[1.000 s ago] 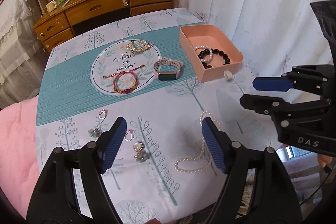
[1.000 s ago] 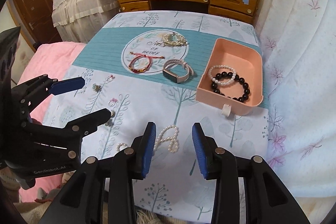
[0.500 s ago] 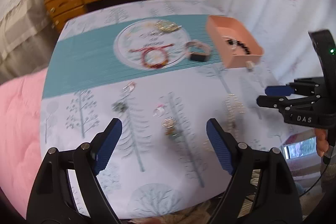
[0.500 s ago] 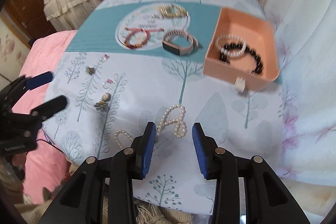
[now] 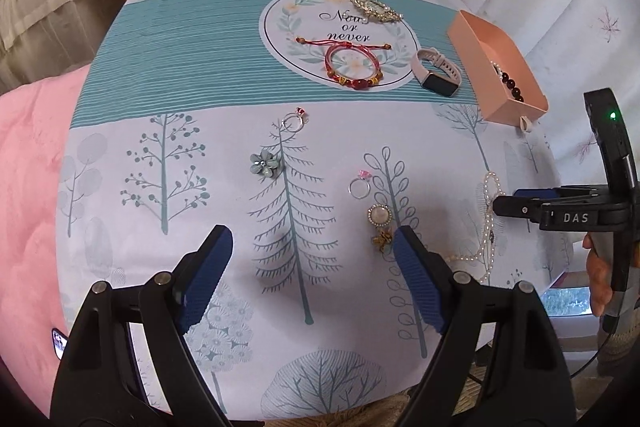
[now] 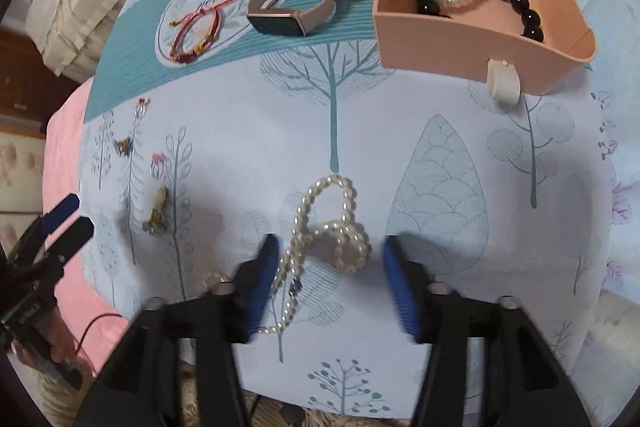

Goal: Organize jewelry
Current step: 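Close the right tool on the long pearl necklace and lift it, then carry the pearl necklace with the right tool over the pink box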

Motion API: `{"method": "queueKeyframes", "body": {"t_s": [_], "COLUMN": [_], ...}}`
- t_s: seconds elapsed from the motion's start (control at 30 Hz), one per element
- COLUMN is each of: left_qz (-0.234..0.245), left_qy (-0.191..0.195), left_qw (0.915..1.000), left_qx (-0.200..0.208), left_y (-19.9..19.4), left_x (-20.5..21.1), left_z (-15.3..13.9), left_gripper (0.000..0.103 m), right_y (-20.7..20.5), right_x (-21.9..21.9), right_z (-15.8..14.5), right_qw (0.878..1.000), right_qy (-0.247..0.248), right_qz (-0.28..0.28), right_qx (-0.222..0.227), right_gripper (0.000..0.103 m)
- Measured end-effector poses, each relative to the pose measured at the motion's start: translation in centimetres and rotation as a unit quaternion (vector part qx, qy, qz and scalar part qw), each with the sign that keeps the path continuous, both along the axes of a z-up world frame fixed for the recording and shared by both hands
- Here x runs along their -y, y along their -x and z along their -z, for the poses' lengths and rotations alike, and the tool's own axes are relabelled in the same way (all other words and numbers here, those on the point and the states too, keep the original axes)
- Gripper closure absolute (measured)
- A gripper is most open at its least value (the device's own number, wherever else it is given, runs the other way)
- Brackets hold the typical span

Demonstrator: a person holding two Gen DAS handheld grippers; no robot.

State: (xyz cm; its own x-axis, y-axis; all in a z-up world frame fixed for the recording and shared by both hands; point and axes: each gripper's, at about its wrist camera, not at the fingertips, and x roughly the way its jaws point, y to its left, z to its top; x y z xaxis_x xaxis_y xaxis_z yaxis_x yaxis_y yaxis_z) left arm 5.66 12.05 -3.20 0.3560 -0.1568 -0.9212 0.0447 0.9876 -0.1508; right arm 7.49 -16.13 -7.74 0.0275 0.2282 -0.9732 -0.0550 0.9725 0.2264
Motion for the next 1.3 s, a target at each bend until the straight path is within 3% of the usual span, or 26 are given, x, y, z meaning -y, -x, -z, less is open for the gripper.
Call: {"method": "queueKeyframes", "body": {"t_s": [0.13,0.23,0.3,0.37,0.5,0.67,0.87,1.07,1.3], "left_qz": [0.013,0.019,0.018,0.015,0.012,0.015,-0.006,-0.03,-0.015], "left_qy": [0.0,-0.003,-0.003,-0.001,0.0,-0.006,-0.007,0.004,-0.008], "left_qw": [0.9999,0.9998,0.9998,0.9998,0.9997,0.9998,0.9999,0.9995,0.9997], "left_qx": [0.0,-0.002,-0.007,-0.013,-0.02,-0.015,-0.008,0.009,0.019], "left_y": [-0.4,-0.5,-0.7,-0.8,-1.1,-1.4,-2.6,-4.3,-6.2], "left_x": [0.8,1.2,1.2,1.1,1.1,1.1,-0.1,-1.2,0.7], "left_z": [0.1,0.2,0.4,0.6,0.9,0.6,-0.2,-2.3,-4.1], "left_gripper": [0.022,0.022,0.022,0.022,0.022,0.022,0.022,0.022,0.022], "right_y": [0.0,0.4,0.7,0.9,1.0,0.5,-0.5,-1.3,-2.4], "right_x": [-1.2,-3.8,-5.2,-6.3,-7.9,-7.1,-5.3,-2.3,0.4], "right_z": [0.4,0.5,0.3,0.2,0.0,-0.6,-2.3,-5.8,-11.3], "right_qw": [1.0,0.998,0.994,0.99,0.987,0.993,0.996,0.993,0.984], "right_qy": [0.003,0.053,0.09,0.118,0.119,0.067,0.016,-0.02,-0.052], "right_qz": [0.001,-0.03,-0.051,-0.072,-0.103,-0.096,-0.066,-0.047,-0.027], "right_qx": [0.0,0.02,0.03,0.038,0.035,0.029,0.052,0.107,0.166], "right_gripper": [0.035,0.036,0.045,0.062,0.089,0.097,0.098,0.098,0.098]}}
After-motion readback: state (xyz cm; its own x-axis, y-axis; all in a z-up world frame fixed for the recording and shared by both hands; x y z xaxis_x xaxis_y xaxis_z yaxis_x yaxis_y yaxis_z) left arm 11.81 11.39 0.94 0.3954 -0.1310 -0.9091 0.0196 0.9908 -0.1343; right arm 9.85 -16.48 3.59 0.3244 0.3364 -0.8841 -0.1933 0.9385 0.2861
